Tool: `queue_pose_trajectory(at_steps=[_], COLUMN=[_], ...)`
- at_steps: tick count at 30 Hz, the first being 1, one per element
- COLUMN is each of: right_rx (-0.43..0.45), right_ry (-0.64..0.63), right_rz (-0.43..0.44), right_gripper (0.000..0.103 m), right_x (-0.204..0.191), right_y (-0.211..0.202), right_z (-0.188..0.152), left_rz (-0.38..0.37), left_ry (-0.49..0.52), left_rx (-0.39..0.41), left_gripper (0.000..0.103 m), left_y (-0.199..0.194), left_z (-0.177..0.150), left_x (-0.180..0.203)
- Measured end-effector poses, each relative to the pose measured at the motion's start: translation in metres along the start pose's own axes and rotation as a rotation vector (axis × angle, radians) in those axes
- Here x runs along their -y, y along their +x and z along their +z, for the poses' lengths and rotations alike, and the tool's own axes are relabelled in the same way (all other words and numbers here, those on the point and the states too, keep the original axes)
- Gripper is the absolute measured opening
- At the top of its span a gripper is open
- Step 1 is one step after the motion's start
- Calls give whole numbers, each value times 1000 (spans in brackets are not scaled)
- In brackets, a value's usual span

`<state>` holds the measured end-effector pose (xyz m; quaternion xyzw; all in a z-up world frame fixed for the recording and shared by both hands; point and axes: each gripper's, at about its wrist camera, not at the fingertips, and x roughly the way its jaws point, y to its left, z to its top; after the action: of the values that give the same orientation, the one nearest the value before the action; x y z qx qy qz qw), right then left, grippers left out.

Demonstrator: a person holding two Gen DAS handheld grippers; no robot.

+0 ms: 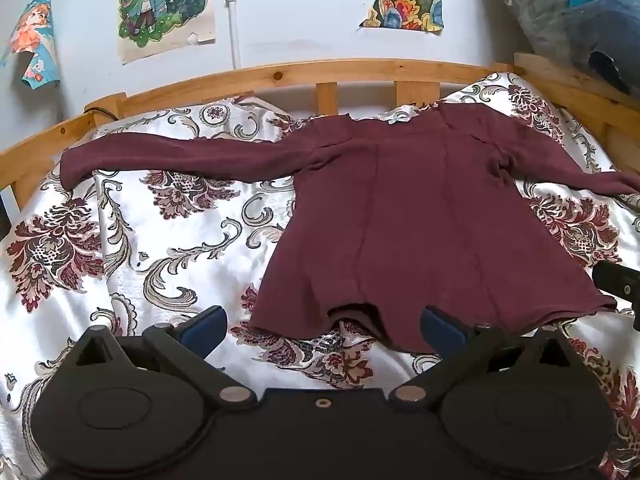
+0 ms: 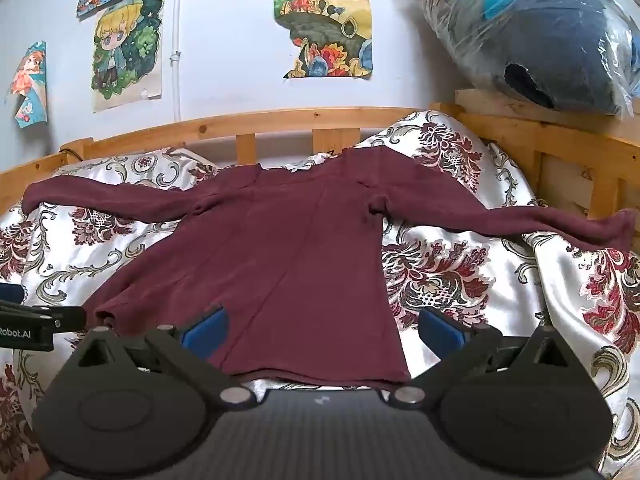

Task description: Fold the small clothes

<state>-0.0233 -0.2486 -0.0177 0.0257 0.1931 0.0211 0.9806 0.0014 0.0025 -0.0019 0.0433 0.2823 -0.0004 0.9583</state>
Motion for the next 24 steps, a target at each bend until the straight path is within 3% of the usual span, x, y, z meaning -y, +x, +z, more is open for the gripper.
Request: queue_pose_trajectory(at_steps=[24], right_rx=[-3], right_ry=[4], right_rz=[0], right_gripper=[103], right_x=[1], right_y=[0], right_z=[0], left_rz=[4], left_ry=[-6], left_rx=[-5], left_gripper=[102], left_y=[1], left_z=[-1], left_x=[-1])
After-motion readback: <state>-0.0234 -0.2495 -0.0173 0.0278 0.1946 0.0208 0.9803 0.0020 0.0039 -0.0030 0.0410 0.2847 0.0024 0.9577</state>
